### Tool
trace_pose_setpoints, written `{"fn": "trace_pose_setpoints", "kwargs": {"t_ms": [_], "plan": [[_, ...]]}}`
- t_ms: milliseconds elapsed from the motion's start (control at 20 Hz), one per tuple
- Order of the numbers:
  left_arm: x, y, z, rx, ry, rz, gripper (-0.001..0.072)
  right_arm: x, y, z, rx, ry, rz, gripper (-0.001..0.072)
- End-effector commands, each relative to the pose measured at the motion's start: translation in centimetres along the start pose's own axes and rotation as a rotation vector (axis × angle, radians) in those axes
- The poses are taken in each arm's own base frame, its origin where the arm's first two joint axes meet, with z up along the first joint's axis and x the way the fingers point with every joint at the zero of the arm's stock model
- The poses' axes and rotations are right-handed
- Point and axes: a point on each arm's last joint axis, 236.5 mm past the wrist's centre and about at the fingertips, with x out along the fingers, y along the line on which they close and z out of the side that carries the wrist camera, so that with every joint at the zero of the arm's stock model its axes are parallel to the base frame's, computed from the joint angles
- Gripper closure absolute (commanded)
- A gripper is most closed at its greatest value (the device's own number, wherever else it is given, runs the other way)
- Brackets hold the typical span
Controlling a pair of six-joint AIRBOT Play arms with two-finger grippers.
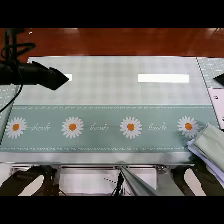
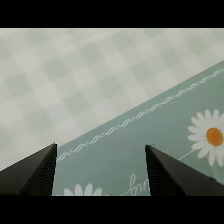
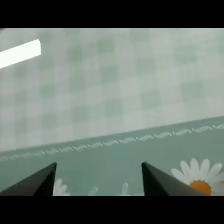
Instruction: Fold the shirts.
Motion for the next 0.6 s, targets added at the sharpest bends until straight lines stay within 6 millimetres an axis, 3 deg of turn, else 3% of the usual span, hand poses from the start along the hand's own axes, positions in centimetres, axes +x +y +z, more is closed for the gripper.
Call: {"fn": "trace_pose_setpoints", "kwargs": {"t_ms": [0, 100, 250, 550], "plan": [[-0.8, 1.6, -2.9, 0.039, 0.132, 0.218, 0.0081, 4.0, -1.3, -4.1, -0.25, 0.277, -0.189, 0.011], [-0.6, 2.9, -3.9, 0.056, 0.192, 0.342, 0.0111, 5.4, -1.2, -4.8, -0.304, 0.338, -0.243, 0.011], [0.6, 2.3, -4.4, 0.093, 0.232, 0.337, 0.0111, 6.6, 0.1, -5.1, -0.354, 0.357, -0.226, 0.011], [1.3, 2.2, -4.6, 0.094, 0.25, 0.332, 0.011, 6.7, 1.0, -5.6, -0.349, 0.368, -0.187, 0.011]]}}
